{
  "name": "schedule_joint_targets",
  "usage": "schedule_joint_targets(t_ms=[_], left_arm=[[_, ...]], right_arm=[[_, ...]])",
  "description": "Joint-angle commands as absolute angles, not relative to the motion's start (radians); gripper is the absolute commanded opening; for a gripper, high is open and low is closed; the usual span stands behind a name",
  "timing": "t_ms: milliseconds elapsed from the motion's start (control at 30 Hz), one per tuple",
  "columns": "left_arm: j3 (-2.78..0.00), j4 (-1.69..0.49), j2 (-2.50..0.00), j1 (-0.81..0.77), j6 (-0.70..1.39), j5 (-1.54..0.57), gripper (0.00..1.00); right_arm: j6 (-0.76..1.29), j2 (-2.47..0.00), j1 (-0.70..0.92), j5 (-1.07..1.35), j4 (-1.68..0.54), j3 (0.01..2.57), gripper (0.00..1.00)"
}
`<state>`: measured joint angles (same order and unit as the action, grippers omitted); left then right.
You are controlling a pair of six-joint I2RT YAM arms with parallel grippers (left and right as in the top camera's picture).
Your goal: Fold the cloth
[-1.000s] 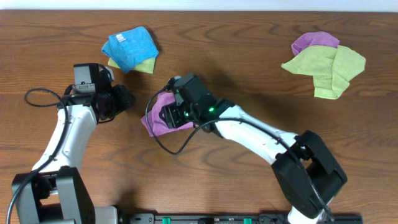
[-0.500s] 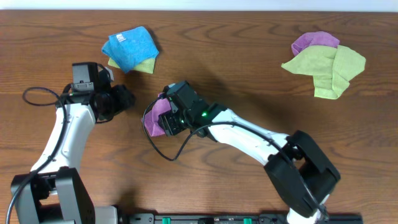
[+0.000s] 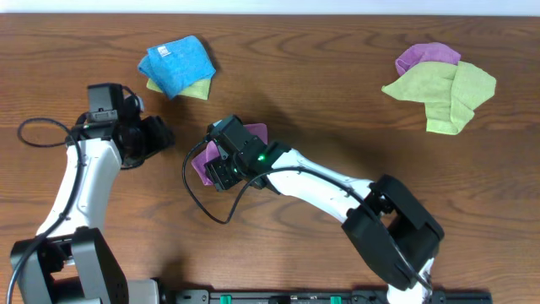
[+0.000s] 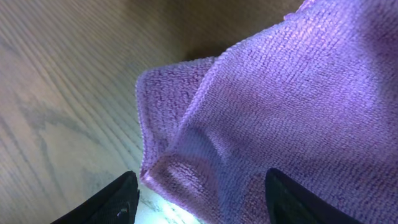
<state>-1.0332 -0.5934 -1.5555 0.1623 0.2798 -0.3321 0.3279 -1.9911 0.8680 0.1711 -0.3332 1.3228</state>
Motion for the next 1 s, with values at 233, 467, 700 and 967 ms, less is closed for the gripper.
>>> schedule_joint_targets(t_ms=[233,467,700,967], left_arm=[[-1.058,-0.604,-1.534,0.176,0.260,-0.333,0.61],[-1.058,-0.604,-1.534,0.176,0.260,-0.333,0.61],[-1.058,-0.603,-1.534,0.176,0.261,-0.333,0.61],[-1.058,-0.599,-1.534,0.176,0.261,-0.334,0.61]], right_arm=[[0.313,-2.061,0.878,0.153,-0.315,1.349,0.64],[0.312,-2.061,0.878,0.139,-0.281,1.364,0.32],[0.254,-2.055,0.878,0.047,-0.403,1.488,0.01],[0.249,-2.047,0.875,-0.158,-0.641,1.657,0.01]])
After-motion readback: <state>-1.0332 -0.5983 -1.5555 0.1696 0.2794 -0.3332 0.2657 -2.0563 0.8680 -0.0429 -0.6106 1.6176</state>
